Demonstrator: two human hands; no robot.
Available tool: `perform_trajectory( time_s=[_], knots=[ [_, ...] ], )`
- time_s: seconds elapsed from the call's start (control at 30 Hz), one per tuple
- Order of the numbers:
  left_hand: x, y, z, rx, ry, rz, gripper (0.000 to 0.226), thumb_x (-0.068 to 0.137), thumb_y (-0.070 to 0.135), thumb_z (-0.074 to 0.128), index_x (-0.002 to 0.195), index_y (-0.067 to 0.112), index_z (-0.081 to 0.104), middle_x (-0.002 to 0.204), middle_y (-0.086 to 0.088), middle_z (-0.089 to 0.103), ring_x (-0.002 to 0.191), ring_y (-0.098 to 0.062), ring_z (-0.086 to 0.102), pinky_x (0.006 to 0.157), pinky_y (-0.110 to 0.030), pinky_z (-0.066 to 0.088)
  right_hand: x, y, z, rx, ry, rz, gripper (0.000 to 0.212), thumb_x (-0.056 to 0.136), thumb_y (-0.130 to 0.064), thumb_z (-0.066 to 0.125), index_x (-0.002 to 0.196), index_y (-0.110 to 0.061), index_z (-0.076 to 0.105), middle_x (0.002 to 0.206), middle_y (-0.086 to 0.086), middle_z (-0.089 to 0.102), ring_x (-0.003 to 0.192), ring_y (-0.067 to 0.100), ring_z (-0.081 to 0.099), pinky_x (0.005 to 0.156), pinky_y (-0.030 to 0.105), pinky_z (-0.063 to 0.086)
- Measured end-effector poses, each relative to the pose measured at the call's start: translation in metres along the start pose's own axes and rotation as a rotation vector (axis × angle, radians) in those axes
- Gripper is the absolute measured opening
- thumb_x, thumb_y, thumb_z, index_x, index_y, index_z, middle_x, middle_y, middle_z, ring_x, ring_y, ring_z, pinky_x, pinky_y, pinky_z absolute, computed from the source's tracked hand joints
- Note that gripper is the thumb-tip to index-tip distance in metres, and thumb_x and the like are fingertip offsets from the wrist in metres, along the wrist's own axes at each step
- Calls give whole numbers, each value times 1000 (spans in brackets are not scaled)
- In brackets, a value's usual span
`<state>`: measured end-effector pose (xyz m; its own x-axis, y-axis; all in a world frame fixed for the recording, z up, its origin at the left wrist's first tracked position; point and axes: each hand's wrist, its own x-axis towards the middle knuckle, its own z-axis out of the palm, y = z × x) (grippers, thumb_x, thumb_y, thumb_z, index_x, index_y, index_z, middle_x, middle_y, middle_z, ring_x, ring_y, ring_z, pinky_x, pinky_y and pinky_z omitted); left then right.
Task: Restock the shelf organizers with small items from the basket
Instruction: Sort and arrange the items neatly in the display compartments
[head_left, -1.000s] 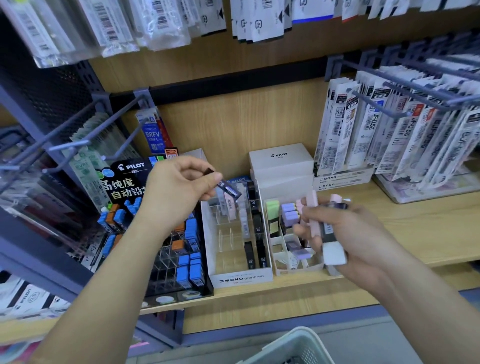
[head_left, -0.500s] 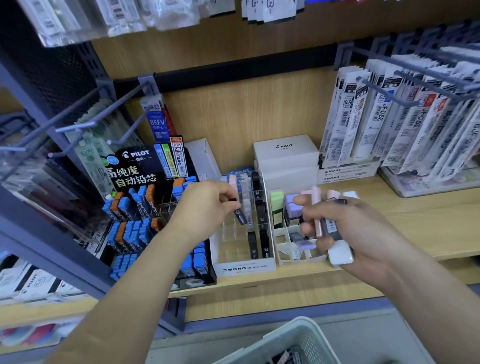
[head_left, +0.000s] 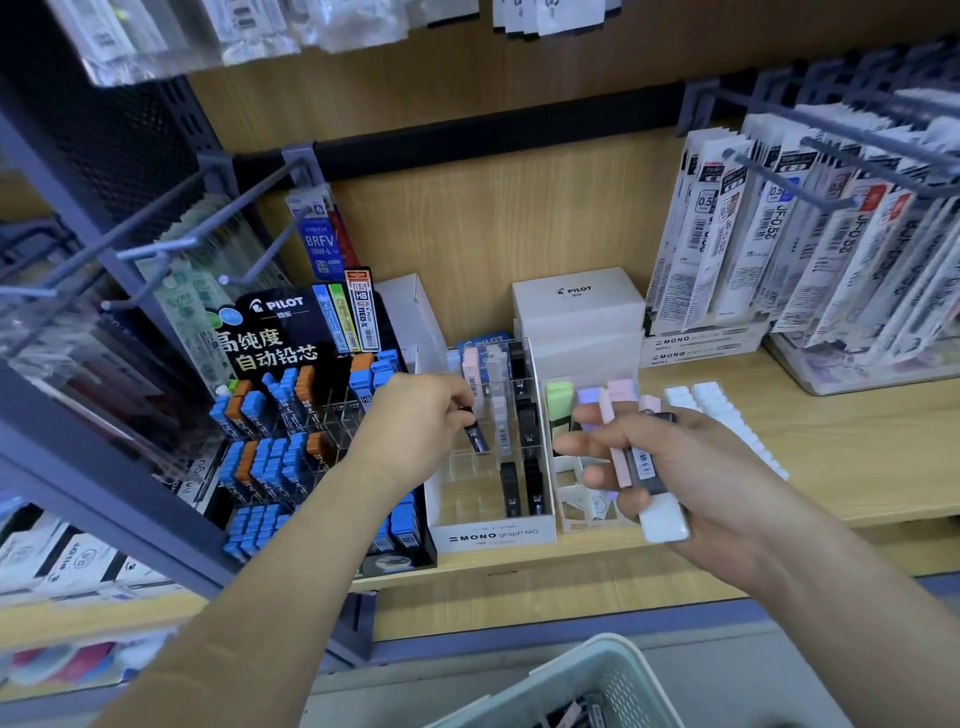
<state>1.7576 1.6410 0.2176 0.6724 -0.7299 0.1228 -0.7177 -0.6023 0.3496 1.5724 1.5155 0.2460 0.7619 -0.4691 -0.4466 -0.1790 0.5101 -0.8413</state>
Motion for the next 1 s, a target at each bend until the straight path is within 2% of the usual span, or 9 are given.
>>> perform_trajectory(
  time_s=[0.1, 0.27, 0.47, 0.6, 0.77, 0.8, 0.87, 0.93, 1.0],
  knots=[
    [-1, 3, 3, 33, 5, 47, 15, 92, 18, 61, 102, 17, 72, 94, 0, 72, 91, -16, 64, 80, -23, 47, 0, 2, -1, -34, 9, -6, 20, 89, 0, 58, 104, -5, 71, 86, 6, 70, 54, 14, 63, 36, 18, 35],
    [1, 2, 5, 19, 16, 50, 15, 92, 17, 61, 102, 17, 72, 95, 0, 72, 90, -14, 63, 78, -20, 45, 2, 1, -3, -34, -7, -10, 20, 89, 0, 60, 106, -4, 71, 64, -1, 64, 52, 13, 61, 37, 18, 37],
    [2, 2, 11, 72, 70, 85, 18, 94, 20, 58, 104, 18, 72, 97, -2, 73, 93, -20, 64, 84, -31, 50, 1, 1, -2, -12, -19, -16, 20, 90, -7, 63, 109, -4, 67, 70, 6, 70, 56, 15, 67, 36, 17, 37],
    [5, 1, 16, 95, 104, 94, 17, 94, 23, 57, 103, 18, 71, 96, 0, 71, 91, -18, 62, 82, -29, 49, 2, 1, -1, 20, -15, 20, 19, 92, -6, 58, 109, -4, 65, 83, 14, 75, 54, 15, 62, 35, 16, 35],
    [5, 6, 14, 137, 139, 81, 15, 92, 26, 60, 98, 18, 71, 90, 2, 69, 87, -16, 62, 77, -27, 48, 1, 2, -2, -27, -66, 30, 24, 89, 2, 57, 111, -3, 66, 86, 12, 75, 56, 13, 60, 37, 17, 36],
    [4, 11, 10, 64, 172, 48, 14, 91, 28, 62, 93, 19, 72, 84, 4, 69, 80, -13, 63, 74, -25, 50, 0, 2, -1, -51, -89, 24, 24, 89, 2, 58, 111, -3, 65, 89, 11, 75, 57, 13, 62, 37, 17, 36],
    [0, 27, -3, -274, 153, -53, 18, 90, 30, 63, 82, 17, 72, 70, 4, 69, 64, -9, 64, 65, -21, 52, -1, 2, 0, -102, -136, -1, 22, 89, 0, 61, 111, -6, 64, 93, 10, 76, 58, 11, 64, 38, 16, 36],
    [-6, 46, -18, -686, -62, -142, 26, 92, 32, 61, 83, 11, 73, 65, -4, 67, 55, -14, 62, 55, -21, 52, -1, 3, 1, -167, -156, -46, 21, 89, -2, 64, 108, -9, 65, 95, 7, 76, 58, 12, 64, 39, 16, 35],
    [-15, 59, -26, -815, -277, -124, 27, 90, 32, 62, 91, 7, 72, 67, -10, 64, 54, -16, 58, 50, -20, 49, -2, 4, 4, -241, -156, -101, 21, 88, -2, 65, 106, -11, 68, 92, 4, 76, 57, 12, 65, 40, 17, 33]
  ],
)
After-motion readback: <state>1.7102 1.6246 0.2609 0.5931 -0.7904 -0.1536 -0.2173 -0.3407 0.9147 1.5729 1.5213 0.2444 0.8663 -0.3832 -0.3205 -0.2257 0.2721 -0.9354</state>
